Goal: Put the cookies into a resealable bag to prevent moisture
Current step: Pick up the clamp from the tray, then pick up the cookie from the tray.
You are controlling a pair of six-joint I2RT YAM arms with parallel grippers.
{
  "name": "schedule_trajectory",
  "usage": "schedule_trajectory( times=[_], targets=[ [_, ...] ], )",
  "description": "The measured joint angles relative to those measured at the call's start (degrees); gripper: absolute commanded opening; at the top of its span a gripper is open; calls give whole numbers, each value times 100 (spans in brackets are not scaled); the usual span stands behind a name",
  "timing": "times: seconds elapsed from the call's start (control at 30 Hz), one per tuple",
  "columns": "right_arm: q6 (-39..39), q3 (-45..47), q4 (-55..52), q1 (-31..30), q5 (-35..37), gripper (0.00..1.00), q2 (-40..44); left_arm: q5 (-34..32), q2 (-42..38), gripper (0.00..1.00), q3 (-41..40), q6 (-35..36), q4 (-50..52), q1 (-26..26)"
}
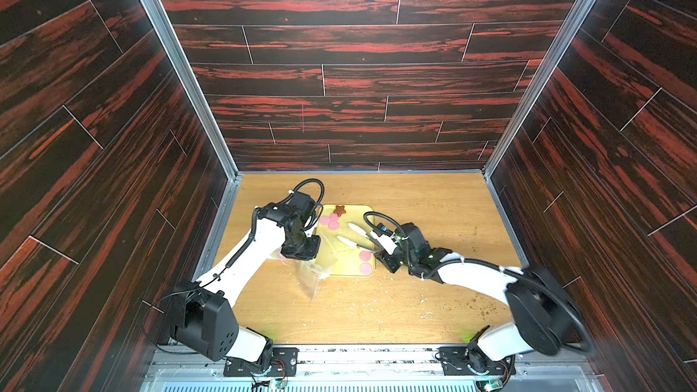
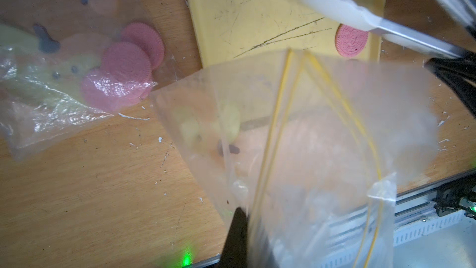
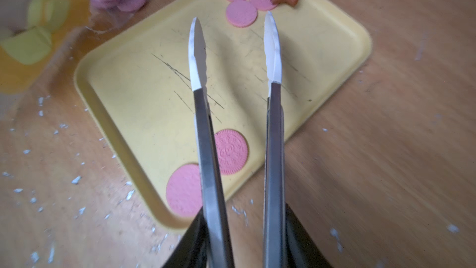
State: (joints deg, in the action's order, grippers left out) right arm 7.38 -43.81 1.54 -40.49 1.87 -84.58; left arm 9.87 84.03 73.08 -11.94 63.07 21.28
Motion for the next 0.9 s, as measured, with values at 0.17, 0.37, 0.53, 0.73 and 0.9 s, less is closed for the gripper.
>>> schedule_trajectory(
  times=[0.17, 0.37, 0.53, 0.73, 0.9],
  targets=[
    [0, -323, -1224, 0, 35, 43, 507, -2, 31, 0, 55, 63, 35, -7],
    [146, -1158, -2892, -11, 210, 42, 713, 2, 138, 0, 76, 151, 42, -15],
    [354, -1335, -3818, -94, 295, 40, 702, 33, 227, 0, 98, 210, 50, -24],
    [529, -1469, -4210, -136, 345, 40, 431, 68, 227, 0, 98, 256, 52, -24],
    [560, -1617, -4258, -140, 459, 39, 203, 94, 227, 0, 98, 256, 50, -24]
  ],
)
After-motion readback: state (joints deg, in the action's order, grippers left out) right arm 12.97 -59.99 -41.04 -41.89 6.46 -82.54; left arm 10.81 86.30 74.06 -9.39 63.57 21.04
